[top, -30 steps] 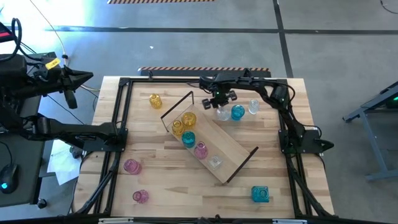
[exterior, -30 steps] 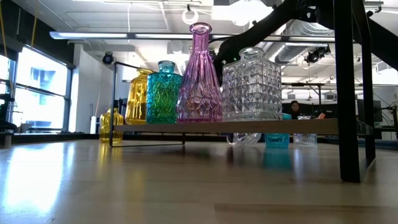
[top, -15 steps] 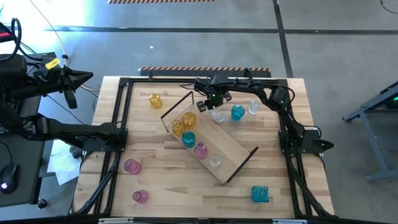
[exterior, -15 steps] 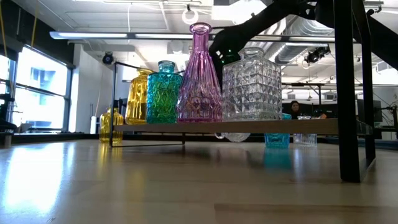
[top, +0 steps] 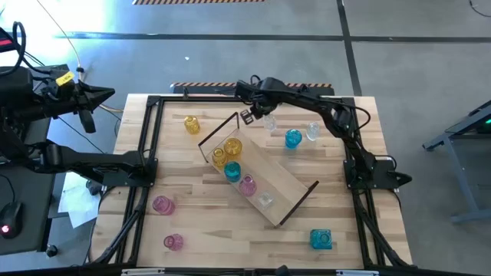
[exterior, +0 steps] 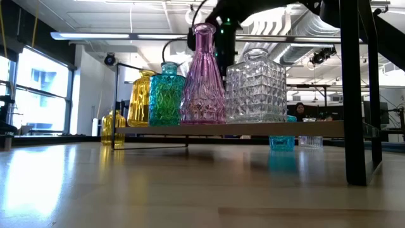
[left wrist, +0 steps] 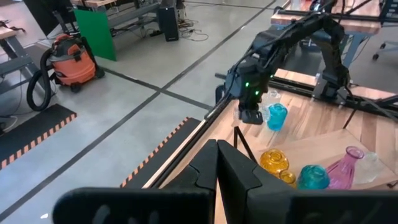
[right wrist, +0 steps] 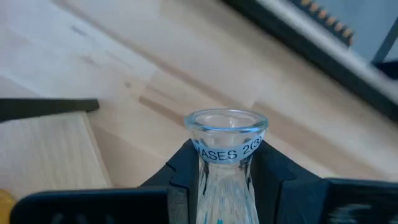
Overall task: Sort vases onto shelf
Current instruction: Put the left crystal vase on the shelf
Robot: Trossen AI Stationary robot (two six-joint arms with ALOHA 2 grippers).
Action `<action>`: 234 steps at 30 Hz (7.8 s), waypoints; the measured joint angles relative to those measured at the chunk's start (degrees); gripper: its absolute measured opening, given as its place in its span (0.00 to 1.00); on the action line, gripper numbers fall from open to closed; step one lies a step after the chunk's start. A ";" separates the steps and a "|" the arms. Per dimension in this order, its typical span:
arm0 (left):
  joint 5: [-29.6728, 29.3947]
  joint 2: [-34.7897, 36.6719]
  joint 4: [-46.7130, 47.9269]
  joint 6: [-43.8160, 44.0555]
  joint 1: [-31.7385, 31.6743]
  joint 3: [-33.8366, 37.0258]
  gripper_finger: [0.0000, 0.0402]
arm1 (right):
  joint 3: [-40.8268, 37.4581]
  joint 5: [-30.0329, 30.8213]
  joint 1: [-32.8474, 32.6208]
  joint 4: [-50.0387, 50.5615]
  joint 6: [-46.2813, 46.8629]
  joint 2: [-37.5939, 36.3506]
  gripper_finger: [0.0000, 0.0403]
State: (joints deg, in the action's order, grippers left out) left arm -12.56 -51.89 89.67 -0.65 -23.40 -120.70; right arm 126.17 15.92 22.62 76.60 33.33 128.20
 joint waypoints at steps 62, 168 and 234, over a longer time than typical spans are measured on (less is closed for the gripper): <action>4.73 -21.65 -16.35 4.17 6.75 0.02 0.00 | -79.22 16.16 -27.77 -79.76 2.62 -42.93 0.18; 13.14 -41.70 -16.42 10.35 15.36 -0.02 0.00 | -101.71 -17.33 -18.74 -123.19 -19.65 -42.93 0.20; -11.99 -25.16 -17.97 24.35 9.58 7.05 0.00 | -101.73 -15.12 -18.80 -123.65 -20.31 -42.88 0.20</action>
State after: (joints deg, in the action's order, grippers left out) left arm -24.55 -77.05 71.69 23.71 -13.81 -113.65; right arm 24.45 0.80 3.81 -47.05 13.02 85.32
